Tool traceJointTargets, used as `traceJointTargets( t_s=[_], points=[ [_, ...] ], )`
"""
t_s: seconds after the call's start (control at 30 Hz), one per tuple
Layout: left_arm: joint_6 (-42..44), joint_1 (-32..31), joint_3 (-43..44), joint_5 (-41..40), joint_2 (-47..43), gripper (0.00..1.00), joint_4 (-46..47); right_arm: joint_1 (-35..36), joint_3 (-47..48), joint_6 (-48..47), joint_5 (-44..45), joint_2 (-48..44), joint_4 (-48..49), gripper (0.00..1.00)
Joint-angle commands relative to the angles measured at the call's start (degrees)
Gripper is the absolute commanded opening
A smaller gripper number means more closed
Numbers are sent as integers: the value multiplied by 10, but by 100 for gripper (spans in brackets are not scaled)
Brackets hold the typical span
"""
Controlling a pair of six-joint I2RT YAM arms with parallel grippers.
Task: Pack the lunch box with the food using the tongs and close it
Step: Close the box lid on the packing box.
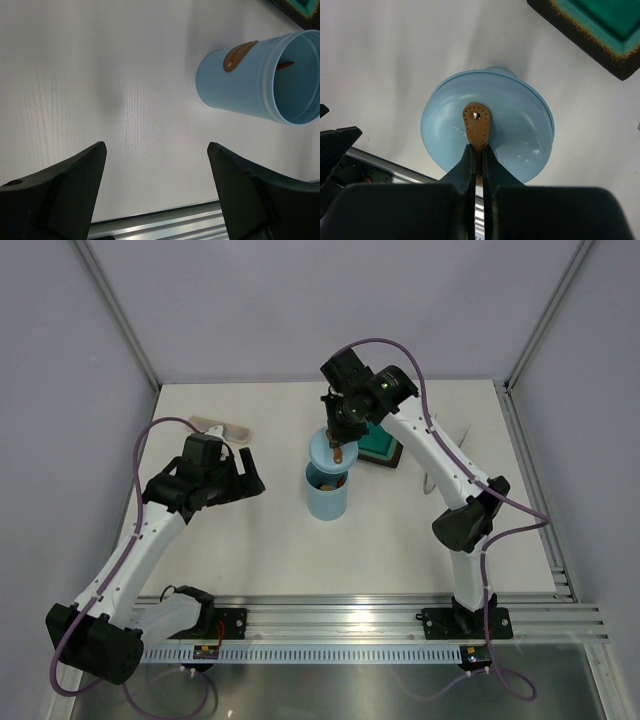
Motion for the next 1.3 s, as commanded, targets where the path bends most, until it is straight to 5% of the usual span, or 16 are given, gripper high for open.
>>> traceJointTargets(
  t_s=[0.0, 1.27],
  points=[
    [3, 4, 3, -13, -13, 87, 7, 10, 30, -15, -23, 20, -24, 0],
    [0, 13, -19, -7, -16, 86, 11, 11, -18, -11, -50, 69, -5, 0]
  ],
)
